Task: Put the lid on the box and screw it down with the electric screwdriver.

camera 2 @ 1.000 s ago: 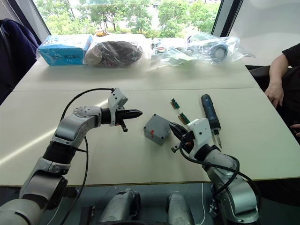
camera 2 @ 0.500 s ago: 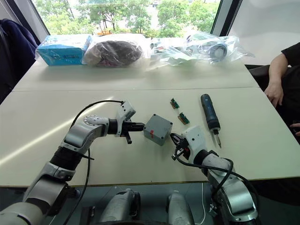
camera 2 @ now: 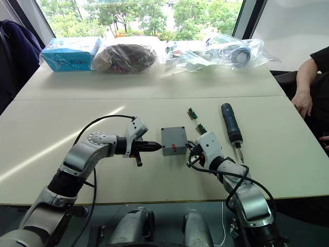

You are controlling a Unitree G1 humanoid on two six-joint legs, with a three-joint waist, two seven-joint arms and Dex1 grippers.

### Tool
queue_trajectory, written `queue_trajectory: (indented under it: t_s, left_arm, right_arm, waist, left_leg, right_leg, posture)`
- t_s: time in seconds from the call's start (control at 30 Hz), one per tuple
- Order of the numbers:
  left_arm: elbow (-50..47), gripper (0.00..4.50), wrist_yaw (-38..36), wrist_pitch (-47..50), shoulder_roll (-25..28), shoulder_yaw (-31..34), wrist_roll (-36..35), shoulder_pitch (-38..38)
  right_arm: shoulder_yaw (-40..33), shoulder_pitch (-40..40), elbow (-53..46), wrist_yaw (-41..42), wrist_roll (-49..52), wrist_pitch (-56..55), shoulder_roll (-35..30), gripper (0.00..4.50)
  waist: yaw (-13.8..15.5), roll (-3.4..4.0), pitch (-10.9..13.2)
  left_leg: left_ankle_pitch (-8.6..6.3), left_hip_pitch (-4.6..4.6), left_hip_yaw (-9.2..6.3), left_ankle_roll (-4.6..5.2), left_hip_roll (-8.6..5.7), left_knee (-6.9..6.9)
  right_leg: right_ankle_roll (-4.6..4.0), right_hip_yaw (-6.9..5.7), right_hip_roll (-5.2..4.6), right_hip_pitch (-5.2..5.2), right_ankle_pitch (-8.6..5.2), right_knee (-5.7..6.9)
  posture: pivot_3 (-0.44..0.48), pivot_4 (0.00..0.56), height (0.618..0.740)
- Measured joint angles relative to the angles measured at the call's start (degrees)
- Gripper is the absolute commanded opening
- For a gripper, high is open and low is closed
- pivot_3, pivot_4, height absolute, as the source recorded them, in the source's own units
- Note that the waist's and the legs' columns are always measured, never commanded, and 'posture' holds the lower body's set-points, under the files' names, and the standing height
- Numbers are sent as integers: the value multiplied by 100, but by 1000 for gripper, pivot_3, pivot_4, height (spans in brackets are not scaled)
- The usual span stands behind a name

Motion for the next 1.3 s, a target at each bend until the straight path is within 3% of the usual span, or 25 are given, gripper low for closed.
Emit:
queue_trajectory:
  t_s: [0.4, 0.53, 0.7, 0.83, 0.87, 1.07, 1.17, 1.3]
  left_arm:
    - [367, 0, -180, -116, 196, 189, -121, -203]
    - [641, 0, -466, -146, 479, 495, -276, -526]
    - [578, 0, -911, -143, 692, 533, -518, -714]
    - [317, 0, -1188, -101, 787, 524, -719, -1137]
    - [181, 0, -1278, -105, 820, 510, -755, -1222]
    - [-93, 0, -1582, -233, 899, 205, -729, -1290]
    - [-129, 0, -1592, -297, 921, 160, -724, -1290]
    - [-132, 0, -1570, -371, 924, 106, -700, -1265]
  right_arm:
    - [-218, 196, -696, -208, 275, 588, 218, 41]
    - [-363, 349, -1308, -217, 404, 917, 14, 41]
    - [-580, 523, -1365, -120, 452, 915, -248, 41]
    - [-1188, 251, -810, -156, 454, 601, -289, 913]
    - [-1284, 155, -650, -148, 454, 530, -293, 1480]
    - [-1333, -280, 446, -23, 450, 115, -294, 3671]
    - [-1334, -499, 859, 72, 464, 71, -292, 3671]
    - [-1283, -746, 1231, 173, 446, -117, -289, 2871]
  waist:
    - [0, 1, 0]
    - [2, 1, 0]
    - [8, 0, 1]
    - [4, -2, 2]
    - [2, -2, 2]
    - [-16, 1, 4]
    - [-23, 2, 4]
    - [-25, 2, 5]
  left_leg:
    - [2, 1, 1, 0, 0, -24]
    - [2, 1, 2, 0, 0, -23]
    - [2, 1, 5, 1, -5, -22]
    - [3, 2, 8, 2, -6, -15]
    - [3, 4, 8, 2, -6, -17]
    - [4, 7, 6, 4, 2, -23]
    - [4, 8, 6, 4, 3, -20]
    - [4, 8, 6, 5, 3, -17]
  right_leg:
    - [1, -3, 8, -4, 1, -15]
    - [1, -5, 13, 0, 1, -23]
    - [2, -10, 14, 5, 1, -28]
    - [3, -10, 29, 11, 2, -28]
    - [3, -10, 31, 11, 2, -27]
    - [5, -9, 52, 8, 2, -16]
    - [7, -7, 55, 9, 3, -12]
    - [20, -6, 58, 9, 9, -10]
  posture:
    - [0, 150, 740]
    - [0, 150, 740]
    - [0, 150, 740]
    - [0, 150, 740]
    - [0, 150, 740]
    - [0, 150, 740]
    - [0, 150, 740]
    - [0, 150, 740]
